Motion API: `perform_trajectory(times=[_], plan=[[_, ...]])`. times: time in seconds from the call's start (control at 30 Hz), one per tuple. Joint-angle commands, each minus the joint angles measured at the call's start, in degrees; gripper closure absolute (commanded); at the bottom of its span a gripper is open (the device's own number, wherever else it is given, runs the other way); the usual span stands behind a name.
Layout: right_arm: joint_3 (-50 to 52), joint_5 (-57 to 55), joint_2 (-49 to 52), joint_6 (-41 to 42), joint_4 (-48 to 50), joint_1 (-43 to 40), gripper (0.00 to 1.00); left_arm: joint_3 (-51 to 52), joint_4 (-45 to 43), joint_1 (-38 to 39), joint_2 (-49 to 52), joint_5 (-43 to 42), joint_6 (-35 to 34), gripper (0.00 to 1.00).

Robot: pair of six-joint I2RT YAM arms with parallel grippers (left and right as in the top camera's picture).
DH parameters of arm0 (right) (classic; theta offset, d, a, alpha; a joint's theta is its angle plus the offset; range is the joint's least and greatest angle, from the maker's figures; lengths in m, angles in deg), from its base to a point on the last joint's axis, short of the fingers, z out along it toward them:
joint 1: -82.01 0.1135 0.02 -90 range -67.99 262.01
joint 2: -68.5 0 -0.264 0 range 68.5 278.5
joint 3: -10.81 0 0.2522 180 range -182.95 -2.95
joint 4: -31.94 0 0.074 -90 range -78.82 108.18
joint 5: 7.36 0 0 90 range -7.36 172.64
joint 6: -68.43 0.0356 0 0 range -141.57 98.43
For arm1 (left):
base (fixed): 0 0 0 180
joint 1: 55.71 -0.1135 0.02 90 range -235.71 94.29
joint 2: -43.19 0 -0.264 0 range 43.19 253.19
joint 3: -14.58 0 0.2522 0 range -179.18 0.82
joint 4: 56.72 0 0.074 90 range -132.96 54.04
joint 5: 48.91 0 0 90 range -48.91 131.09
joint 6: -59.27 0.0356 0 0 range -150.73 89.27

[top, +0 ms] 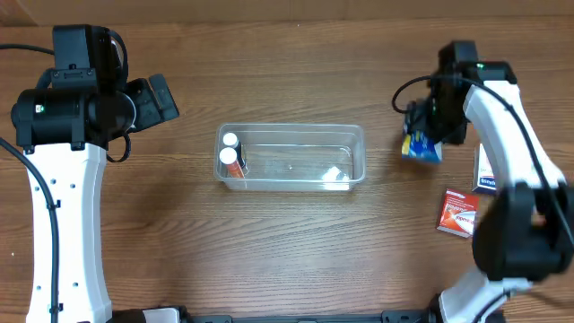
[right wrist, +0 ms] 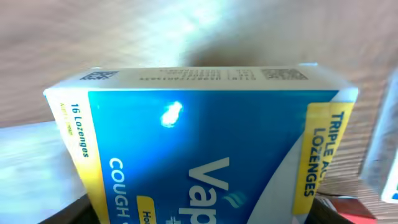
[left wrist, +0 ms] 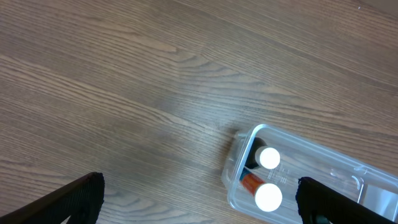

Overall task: Pack container
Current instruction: 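Lower the Vapodrops box into the container's right end and release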

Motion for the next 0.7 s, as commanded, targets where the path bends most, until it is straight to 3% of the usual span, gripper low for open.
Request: perform_trajectory(times=[0.0,0.13,0.27,0.67], plan=[[-2.64,-0.83,-11.93,1.49,0.35,7.91,0.32,-0.33,-0.07,-0.02,0.17,-0.66,-0.35,0.00],[-2.62,-0.83,-14.19,6.21,-0.31,16.09,0.32,-0.33,-0.02,-0.02,0.17,-0.66,-0.35,0.00],[-2.29,-1.49,-9.94,11.39,0.57,23.98,0.31,-0.33,-0.02,-0.02,0.17,-0.66,-0.35,0.00],[-1.60,-1.46,4.15,14.01,0.17,26.12,0.30,-0.33,0.39,-0.04,0.17,-0.59,0.09,0.00]])
